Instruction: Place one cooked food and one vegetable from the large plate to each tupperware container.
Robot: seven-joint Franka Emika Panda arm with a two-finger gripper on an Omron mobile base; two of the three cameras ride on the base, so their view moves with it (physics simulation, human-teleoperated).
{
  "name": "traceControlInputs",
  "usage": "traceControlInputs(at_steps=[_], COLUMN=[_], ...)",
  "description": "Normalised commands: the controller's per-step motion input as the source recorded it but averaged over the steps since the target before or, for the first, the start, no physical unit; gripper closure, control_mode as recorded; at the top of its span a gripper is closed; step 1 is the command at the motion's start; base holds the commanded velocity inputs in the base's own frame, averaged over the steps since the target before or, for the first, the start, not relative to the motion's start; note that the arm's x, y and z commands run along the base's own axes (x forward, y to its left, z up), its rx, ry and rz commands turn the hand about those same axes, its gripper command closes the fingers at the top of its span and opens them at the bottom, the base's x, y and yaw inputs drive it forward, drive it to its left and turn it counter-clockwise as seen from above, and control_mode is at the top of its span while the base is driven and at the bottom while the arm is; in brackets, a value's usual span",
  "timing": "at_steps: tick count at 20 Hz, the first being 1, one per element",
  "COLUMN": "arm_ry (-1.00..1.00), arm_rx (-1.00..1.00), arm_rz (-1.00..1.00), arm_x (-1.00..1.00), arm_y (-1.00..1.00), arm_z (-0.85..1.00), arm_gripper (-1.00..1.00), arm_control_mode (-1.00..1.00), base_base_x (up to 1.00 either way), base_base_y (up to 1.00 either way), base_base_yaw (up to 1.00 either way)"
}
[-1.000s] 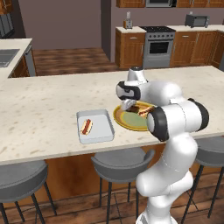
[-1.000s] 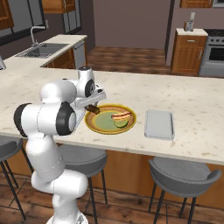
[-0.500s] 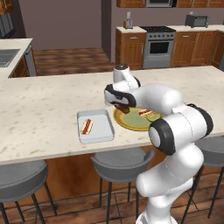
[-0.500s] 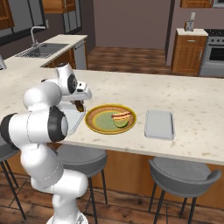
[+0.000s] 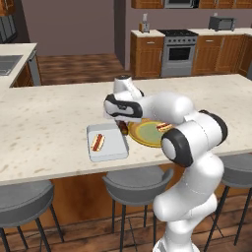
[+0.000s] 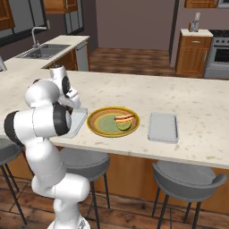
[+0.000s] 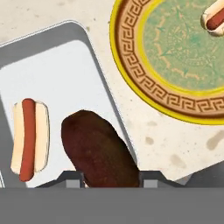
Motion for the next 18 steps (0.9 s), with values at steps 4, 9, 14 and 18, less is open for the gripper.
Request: traceControlInputs(at_steps=[4,9,14,18], arm_ry=[0.13,0.0,0.01,0.01], arm_rx=[0.12,0.0,0.0,0.0], arm_rz=[0.03,0.0,-0.01,0.0], arm_x=[0.17,0.14,0.05,0.0], arm_y=[0.0,0.37,0.11,-0.01], arm_z=[-0.19,-0.28,-0.03,0.0], arm_gripper=[1.0,1.0,1.0,-1.0], arm_control_mode=[-1.0,-1.0,-1.0,-1.0], base_base_x=[0.0,0.0,0.0,0.0], base_base_y=[0.0,0.0,0.0,0.0], base_base_yaw=[0.0,0.0,0.0,0.0])
